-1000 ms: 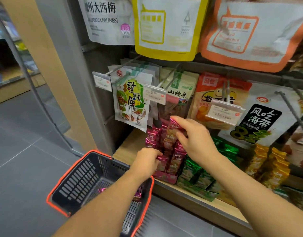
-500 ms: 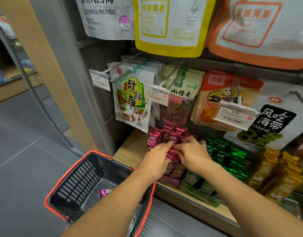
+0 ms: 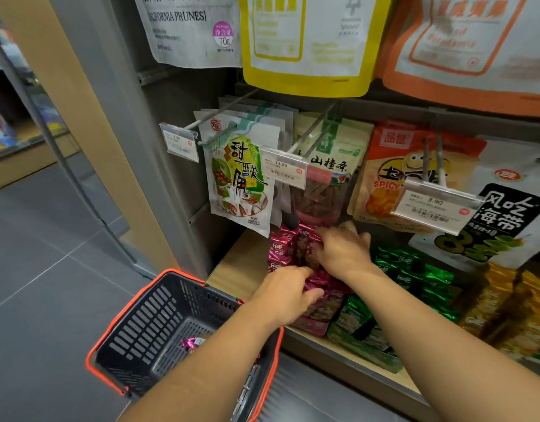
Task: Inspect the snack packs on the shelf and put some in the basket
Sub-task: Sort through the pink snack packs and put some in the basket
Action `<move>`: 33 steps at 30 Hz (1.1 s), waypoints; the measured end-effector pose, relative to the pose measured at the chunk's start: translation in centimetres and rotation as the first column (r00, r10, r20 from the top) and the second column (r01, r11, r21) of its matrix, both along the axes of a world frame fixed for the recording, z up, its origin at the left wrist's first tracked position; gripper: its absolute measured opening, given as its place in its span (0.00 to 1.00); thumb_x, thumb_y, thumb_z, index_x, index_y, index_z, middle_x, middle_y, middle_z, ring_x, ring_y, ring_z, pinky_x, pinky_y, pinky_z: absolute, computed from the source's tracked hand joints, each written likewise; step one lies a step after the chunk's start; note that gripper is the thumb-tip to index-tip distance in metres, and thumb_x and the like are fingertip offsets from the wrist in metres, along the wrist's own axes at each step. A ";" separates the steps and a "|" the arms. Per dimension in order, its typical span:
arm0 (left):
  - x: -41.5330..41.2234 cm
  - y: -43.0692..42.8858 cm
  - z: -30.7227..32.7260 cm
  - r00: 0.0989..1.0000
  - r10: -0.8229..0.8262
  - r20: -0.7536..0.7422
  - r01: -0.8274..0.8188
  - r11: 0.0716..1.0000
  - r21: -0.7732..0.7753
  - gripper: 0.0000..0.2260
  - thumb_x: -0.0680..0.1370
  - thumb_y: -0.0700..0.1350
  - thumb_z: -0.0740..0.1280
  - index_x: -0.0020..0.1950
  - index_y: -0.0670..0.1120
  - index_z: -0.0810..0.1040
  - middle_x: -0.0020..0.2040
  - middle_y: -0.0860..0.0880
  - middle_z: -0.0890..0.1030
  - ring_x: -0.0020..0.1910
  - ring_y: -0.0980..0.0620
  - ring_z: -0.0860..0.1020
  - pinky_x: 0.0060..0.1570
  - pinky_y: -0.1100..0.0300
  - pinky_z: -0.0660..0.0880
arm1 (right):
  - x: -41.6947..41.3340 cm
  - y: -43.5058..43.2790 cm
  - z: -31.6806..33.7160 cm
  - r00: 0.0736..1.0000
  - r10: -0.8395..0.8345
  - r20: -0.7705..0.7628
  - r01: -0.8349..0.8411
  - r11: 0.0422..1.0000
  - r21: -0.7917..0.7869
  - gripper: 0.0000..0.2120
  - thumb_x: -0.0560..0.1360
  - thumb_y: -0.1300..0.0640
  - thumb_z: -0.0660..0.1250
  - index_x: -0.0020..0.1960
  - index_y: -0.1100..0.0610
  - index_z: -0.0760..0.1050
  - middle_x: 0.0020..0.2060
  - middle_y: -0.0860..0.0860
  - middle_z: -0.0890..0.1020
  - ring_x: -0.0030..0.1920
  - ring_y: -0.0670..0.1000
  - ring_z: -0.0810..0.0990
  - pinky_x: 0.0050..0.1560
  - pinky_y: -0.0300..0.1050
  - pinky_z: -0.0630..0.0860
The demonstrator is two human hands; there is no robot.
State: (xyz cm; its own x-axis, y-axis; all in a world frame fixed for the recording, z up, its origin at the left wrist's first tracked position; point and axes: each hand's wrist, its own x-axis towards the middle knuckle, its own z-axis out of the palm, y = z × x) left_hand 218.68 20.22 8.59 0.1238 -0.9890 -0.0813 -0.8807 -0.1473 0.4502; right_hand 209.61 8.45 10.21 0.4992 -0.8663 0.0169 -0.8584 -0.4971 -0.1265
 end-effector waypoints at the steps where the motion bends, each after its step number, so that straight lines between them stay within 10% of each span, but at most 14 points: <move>1: 0.1 0.1 0.0 1.000 -0.003 0.008 0.003 1.000 -0.008 0.23 0.79 0.56 0.64 0.70 0.47 0.72 0.65 0.44 0.77 0.64 0.44 0.74 0.62 0.52 0.72 | 0.3 0.0 -0.1 0.999 -0.015 -0.047 0.014 1.000 -0.018 0.12 0.78 0.49 0.63 0.59 0.49 0.77 0.56 0.50 0.80 0.64 0.55 0.66 0.56 0.54 0.62; 12: 0.2 -0.1 -0.6 0.998 -0.030 -0.063 0.030 1.000 0.006 0.26 0.80 0.54 0.63 0.76 0.49 0.62 0.72 0.45 0.70 0.70 0.45 0.69 0.68 0.52 0.68 | -2.5 3.1 2.4 0.890 0.169 0.424 -0.102 0.979 -0.176 0.06 0.80 0.58 0.60 0.57 0.56 0.70 0.49 0.55 0.79 0.47 0.58 0.79 0.43 0.50 0.75; 17: 0.3 0.2 -0.2 0.997 -0.013 -0.079 0.016 0.999 0.042 0.29 0.79 0.52 0.65 0.78 0.51 0.59 0.73 0.46 0.68 0.71 0.46 0.68 0.68 0.55 0.66 | -5.7 6.9 6.1 0.731 0.536 0.422 -0.253 0.787 -0.563 0.09 0.76 0.68 0.62 0.53 0.68 0.77 0.51 0.63 0.81 0.51 0.63 0.81 0.51 0.56 0.80; 23: 0.3 0.9 1.9 0.997 -0.049 0.061 0.050 0.999 -0.017 0.21 0.78 0.44 0.65 0.71 0.47 0.71 0.70 0.47 0.73 0.68 0.47 0.71 0.67 0.57 0.68 | -10.9 12.0 9.6 0.612 0.679 0.406 -0.243 0.650 -0.720 0.09 0.76 0.67 0.62 0.56 0.61 0.69 0.51 0.64 0.79 0.51 0.62 0.80 0.49 0.56 0.80; 28: 0.5 2.9 6.6 0.991 0.110 -0.077 -0.112 0.993 -0.029 0.12 0.79 0.42 0.64 0.57 0.53 0.83 0.57 0.51 0.82 0.44 0.57 0.78 0.48 0.62 0.75 | -13.5 14.9 10.3 0.615 0.528 0.585 -0.222 0.829 -0.513 0.05 0.78 0.65 0.62 0.53 0.59 0.72 0.48 0.54 0.78 0.49 0.48 0.76 0.50 0.39 0.74; 33: -0.8 6.2 12.6 0.885 -0.114 -0.452 0.203 0.967 0.152 0.10 0.80 0.53 0.65 0.54 0.52 0.83 0.47 0.54 0.85 0.45 0.59 0.83 0.51 0.56 0.80 | -13.4 15.8 10.3 0.601 0.102 0.793 -0.232 0.971 0.051 0.10 0.74 0.61 0.71 0.46 0.48 0.73 0.42 0.41 0.78 0.44 0.42 0.78 0.43 0.33 0.74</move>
State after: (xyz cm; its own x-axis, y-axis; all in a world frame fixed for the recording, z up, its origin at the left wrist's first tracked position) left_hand 217.85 26.42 21.18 -0.1250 -0.9525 -0.2778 -0.6198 -0.1436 0.7715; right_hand 196.20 24.25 20.53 0.4884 -0.7941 0.3618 -0.3037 -0.5434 -0.7827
